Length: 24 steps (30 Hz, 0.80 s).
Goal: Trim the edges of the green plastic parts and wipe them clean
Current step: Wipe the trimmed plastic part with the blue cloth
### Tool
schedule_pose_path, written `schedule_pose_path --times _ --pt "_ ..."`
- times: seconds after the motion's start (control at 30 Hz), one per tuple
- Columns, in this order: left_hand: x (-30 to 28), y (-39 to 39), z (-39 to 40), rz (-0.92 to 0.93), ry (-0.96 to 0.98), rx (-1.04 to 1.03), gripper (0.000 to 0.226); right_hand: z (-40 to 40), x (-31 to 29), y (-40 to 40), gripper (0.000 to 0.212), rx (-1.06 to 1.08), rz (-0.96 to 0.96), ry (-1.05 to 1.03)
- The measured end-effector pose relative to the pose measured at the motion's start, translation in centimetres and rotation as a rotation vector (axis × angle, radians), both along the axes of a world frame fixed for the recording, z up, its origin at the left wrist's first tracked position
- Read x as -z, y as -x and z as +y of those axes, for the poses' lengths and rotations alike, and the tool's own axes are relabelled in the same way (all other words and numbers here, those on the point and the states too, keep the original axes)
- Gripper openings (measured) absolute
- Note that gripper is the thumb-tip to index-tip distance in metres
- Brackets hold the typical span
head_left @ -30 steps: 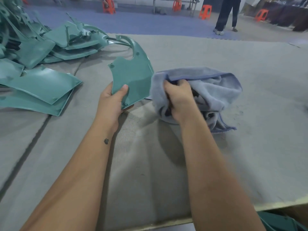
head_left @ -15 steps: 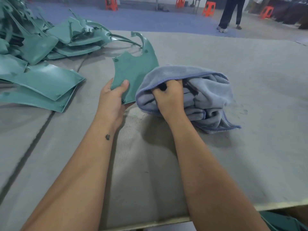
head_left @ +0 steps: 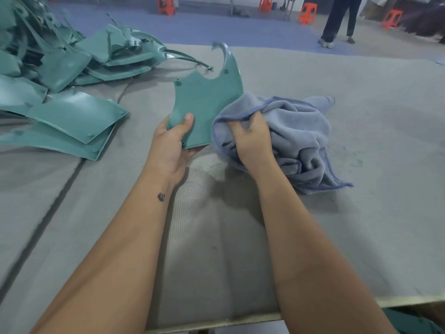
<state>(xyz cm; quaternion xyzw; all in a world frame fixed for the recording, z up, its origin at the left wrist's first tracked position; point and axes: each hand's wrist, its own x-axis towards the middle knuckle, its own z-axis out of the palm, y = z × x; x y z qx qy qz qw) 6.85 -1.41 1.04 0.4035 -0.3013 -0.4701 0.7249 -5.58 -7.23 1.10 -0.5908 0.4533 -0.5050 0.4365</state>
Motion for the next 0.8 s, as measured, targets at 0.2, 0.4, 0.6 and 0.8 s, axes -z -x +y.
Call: schedule_pose_path --times 0.2,0.4,0.6,0.8 --pt "-0.1 1.1 0.2 -0.082 -0.012 0.072 0.016 -0.1 -0.3 0.9 0.032 0.177 -0.178 -0.059" --pt "-0.3 0.6 0.2 -0.067 -0.011 0.038 0.015 -0.7 -0.5 2.3 0.028 0.141 -0.727 -0.335" --pt "0.2 -0.7 0.0 -0.23 -0.051 -0.077 0.014 -0.3 -1.3 1.8 0.022 0.179 -0.537 -0.142" --pt "0.4 -1.5 -0.4 -0.203 -0.068 -0.207 0.014 1.0 -1.5 2.2 0.006 -0.113 -0.312 0.122"
